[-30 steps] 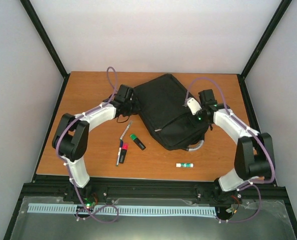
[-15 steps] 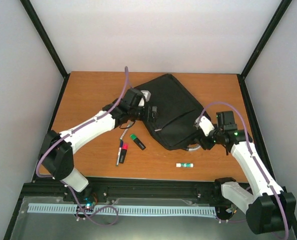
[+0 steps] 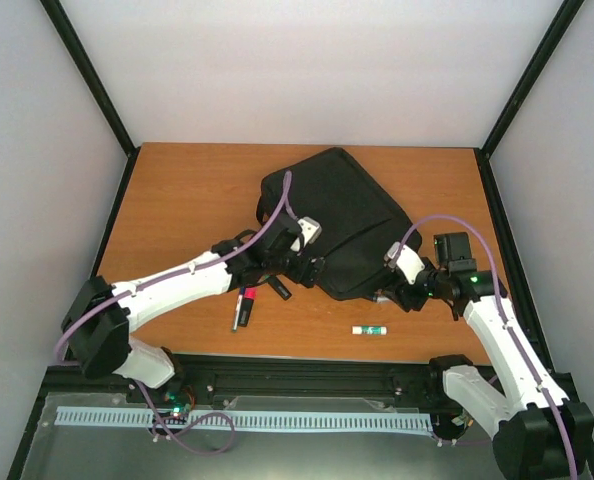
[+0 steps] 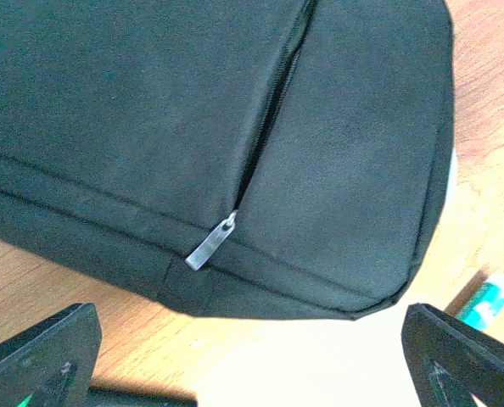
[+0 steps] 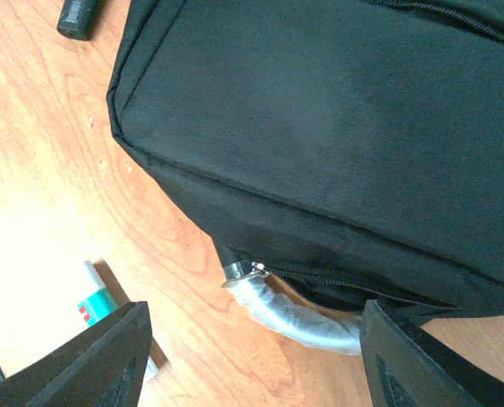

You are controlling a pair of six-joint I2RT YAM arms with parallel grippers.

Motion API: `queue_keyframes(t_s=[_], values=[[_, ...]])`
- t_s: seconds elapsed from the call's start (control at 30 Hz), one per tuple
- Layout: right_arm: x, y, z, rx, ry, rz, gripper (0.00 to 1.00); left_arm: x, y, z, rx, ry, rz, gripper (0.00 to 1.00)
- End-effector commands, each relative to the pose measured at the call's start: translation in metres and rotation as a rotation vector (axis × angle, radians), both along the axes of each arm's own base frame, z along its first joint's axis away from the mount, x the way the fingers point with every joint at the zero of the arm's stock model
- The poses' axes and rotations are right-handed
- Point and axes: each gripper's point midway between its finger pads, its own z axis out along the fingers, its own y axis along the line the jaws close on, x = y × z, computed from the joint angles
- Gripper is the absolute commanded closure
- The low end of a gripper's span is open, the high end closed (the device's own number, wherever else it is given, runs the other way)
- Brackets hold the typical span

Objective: Pack the student bag
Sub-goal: Zip the student bag at the center of the board.

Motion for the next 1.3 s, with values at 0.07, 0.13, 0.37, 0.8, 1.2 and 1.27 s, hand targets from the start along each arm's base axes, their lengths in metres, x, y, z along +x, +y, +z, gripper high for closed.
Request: queue_keyframes(t_s=[0.07, 0.13, 0.37, 0.8, 1.2, 1.27], values=[[-0.004, 0.007, 0.002, 0.035, 0.000, 0.031, 0.31, 0.047, 0.044, 0.028, 0.183, -0.281, 0.320, 0.00], [-0.004, 0.008, 0.004, 0.032, -0.016, 0.035, 0.30, 0.064, 0.064, 0.017, 0.394, -0.303, 0.419, 0.00], [0.020, -0.015, -0.004, -0.052, -0.061, -0.129, 0.00, 0.047, 0.041, 0.061, -0.059, -0.402, 0.352, 0.00], [0.026, -0.025, -0.040, -0.117, 0.034, -0.104, 0.28, -0.042, -0.051, 0.023, 0.004, -0.327, -0.389, 0.30], [0.031, -0.027, -0.057, -0.044, 0.132, -0.108, 0.36, -0.037, -0.095, -0.036, 0.264, -0.421, -0.457, 0.33], [0.028, -0.027, -0.058, -0.028, 0.151, -0.102, 0.38, -0.033, -0.100, -0.041, 0.280, -0.434, -0.459, 0.35]])
